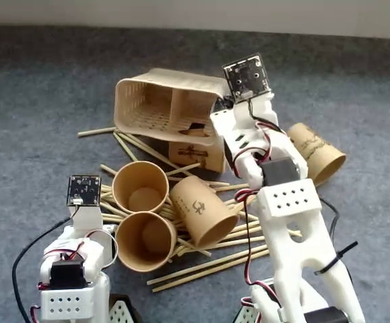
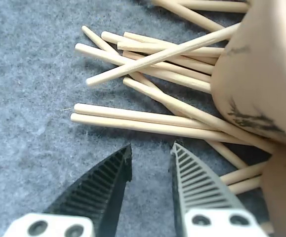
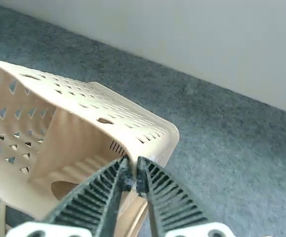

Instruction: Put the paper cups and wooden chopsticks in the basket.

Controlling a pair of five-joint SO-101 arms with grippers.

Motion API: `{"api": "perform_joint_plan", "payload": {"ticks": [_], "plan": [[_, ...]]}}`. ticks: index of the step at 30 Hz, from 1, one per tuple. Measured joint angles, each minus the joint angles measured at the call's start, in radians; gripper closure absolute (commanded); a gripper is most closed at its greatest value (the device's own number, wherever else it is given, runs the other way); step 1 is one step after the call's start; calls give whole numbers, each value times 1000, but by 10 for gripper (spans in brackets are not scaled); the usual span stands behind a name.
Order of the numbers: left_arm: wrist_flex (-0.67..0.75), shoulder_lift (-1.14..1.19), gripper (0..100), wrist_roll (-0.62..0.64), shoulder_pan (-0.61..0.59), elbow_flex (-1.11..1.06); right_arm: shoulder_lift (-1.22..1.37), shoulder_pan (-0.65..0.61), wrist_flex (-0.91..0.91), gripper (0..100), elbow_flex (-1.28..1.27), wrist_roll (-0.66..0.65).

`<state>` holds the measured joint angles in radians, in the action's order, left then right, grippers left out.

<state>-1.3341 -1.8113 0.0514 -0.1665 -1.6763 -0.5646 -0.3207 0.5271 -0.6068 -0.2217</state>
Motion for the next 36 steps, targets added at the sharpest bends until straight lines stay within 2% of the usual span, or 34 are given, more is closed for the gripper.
{"api": "perform_joint_plan", "payload": {"ticks": [6,13,20,36], "plan": [[0,0,863,0,0,0,-28,66,15,993,0,0],[0,0,863,0,0,0,-37,103,144,993,20,0],[0,0,863,0,0,0,-35,204,299,993,153,109],[0,0,863,0,0,0,3,239,302,988,219,121]]}}
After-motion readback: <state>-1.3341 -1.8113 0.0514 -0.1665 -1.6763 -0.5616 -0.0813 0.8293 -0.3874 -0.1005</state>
